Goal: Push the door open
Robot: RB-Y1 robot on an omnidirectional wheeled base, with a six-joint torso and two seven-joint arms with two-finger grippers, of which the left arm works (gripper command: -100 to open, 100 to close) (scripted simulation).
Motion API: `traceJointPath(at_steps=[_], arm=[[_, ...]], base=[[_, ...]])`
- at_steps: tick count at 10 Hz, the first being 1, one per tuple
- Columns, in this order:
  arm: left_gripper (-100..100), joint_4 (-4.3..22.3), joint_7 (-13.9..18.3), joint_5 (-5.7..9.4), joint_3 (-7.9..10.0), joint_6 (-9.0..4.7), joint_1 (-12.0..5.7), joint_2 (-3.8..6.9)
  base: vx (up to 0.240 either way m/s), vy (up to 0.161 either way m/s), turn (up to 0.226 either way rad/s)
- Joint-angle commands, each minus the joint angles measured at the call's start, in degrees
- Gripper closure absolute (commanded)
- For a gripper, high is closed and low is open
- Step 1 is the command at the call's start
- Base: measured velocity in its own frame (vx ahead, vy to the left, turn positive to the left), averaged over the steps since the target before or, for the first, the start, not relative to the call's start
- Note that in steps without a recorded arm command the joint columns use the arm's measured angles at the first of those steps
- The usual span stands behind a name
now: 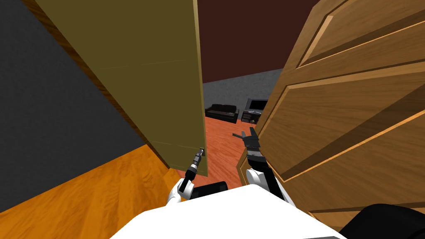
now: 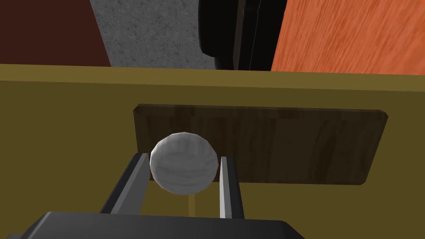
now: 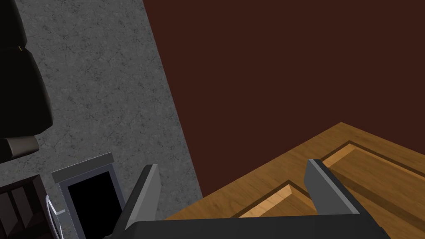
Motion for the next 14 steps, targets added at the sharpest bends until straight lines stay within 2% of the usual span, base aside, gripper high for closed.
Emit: traceJointPath(at_steps=[1, 2, 3, 7, 8, 12, 14], arm=[[100, -0.1, 0.0, 0.04, 0.05, -0.10, -0.01, 0.02], [100, -0.1, 0.0, 0.04, 0.05, -0.10, -0.01, 0.02], [100, 0.0, -0.4, 0.30, 0.41, 0.11, 0.15, 0.80], [100, -0.1, -1.3, 1.00, 1.39, 0.25, 0.23, 1.99], [-100, -0.8, -0.7, 0.92, 0.93, 0.51, 0.81, 2.07], [-100, -1.3, -0.5, 1.34, 1.21, 0.90, 0.91, 1.69], [-100, -1.8, -0.4, 1.67, 1.42, 1.21, 0.99, 0.78]], base=[[-0.009, 0.001, 0.004], [0.000, 0.000, 0.000], [0.095, -0.044, 0.087], [0.201, -0.062, 0.129], [-0.034, -0.037, 0.097], [-0.206, -0.012, 0.045], [-0.261, -0.032, 0.072]])
